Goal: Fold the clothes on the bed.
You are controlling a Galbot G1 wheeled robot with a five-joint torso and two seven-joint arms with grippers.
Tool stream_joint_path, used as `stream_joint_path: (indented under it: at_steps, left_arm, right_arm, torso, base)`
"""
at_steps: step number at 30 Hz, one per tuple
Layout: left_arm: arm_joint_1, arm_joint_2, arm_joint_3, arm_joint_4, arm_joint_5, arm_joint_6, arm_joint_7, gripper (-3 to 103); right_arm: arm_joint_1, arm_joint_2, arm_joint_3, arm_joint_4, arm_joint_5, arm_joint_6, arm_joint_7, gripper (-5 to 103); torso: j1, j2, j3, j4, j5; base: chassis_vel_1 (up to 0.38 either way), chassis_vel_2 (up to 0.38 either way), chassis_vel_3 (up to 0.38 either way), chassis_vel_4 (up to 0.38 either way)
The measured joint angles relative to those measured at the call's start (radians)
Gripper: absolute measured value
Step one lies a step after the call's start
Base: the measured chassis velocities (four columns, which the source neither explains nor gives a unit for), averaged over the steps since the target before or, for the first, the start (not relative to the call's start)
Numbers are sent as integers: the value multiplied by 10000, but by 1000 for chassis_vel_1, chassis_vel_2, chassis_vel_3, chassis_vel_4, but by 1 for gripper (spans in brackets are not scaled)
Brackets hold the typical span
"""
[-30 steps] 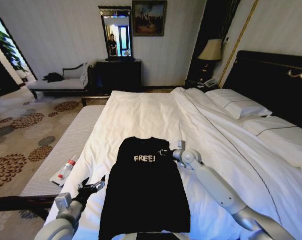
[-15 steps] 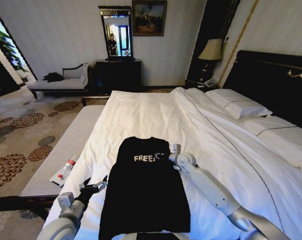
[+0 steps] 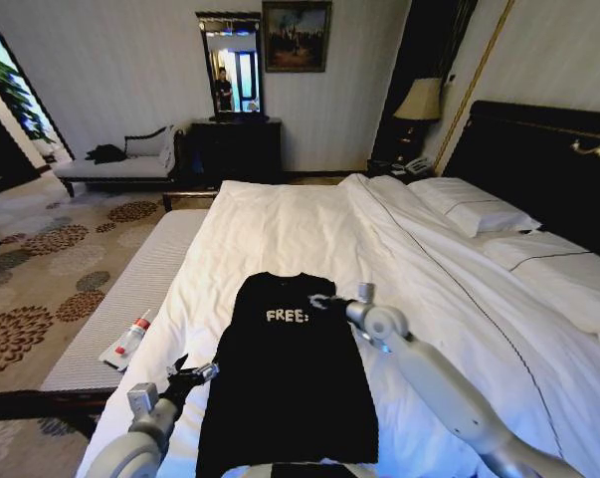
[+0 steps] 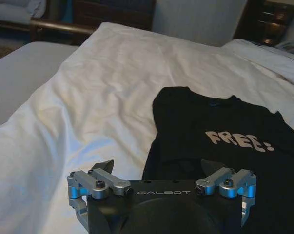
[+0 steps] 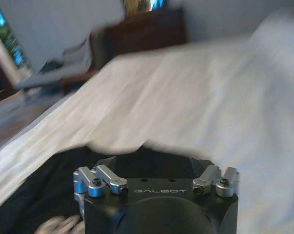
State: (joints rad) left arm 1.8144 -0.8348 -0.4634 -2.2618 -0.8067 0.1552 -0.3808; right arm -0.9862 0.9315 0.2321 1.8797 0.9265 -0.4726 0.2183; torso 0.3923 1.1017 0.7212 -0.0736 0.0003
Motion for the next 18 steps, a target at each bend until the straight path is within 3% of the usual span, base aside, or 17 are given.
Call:
stream_joint_path:
  at_steps: [2, 3, 7, 8, 12, 18]
  left_arm:
    - [-244, -123, 136, 296, 160, -55, 109, 100]
    - [-244, -123, 136, 296, 160, -55, 109, 100]
    - [-444, -747, 407, 521, 137, -88, 257, 100]
    - [-444, -747, 407, 521, 137, -88, 257, 100]
    - [-677, -1097, 629, 799, 600, -208, 378, 100]
    - [-685, -1220, 575, 809, 481, -240, 445, 100]
  right_arm:
    - [-1292, -167, 1176, 609, -1508, 862, -320, 95]
    - [-1292, -167, 1176, 609, -1508, 862, -320, 95]
    - [-3682, 110, 2994, 1634, -3848, 2085, -889, 100]
    - [-3682, 110, 2994, 1634, -3848, 2085, -889, 100]
    - [-5501, 836, 4134, 2304, -5356, 3343, -1346, 100]
    - [-6239, 1877, 4427, 2448, -6247, 4240, -1450, 100]
  torso:
    - [0, 0, 0, -2, 0]
    - [0, 0, 0, -2, 0]
    - [-1, 1, -1, 2, 1]
    - [-1, 1, -1, 2, 1]
    - [-2, 2, -1, -2, -3]
    - [-2, 3, -1, 0, 0]
  base:
    - [0, 0, 0, 0]
    - [0, 0, 0, 0]
    - [0, 0, 0, 0]
    - [0, 0, 0, 0]
    - [0, 0, 0, 0]
    - [0, 0, 0, 0]
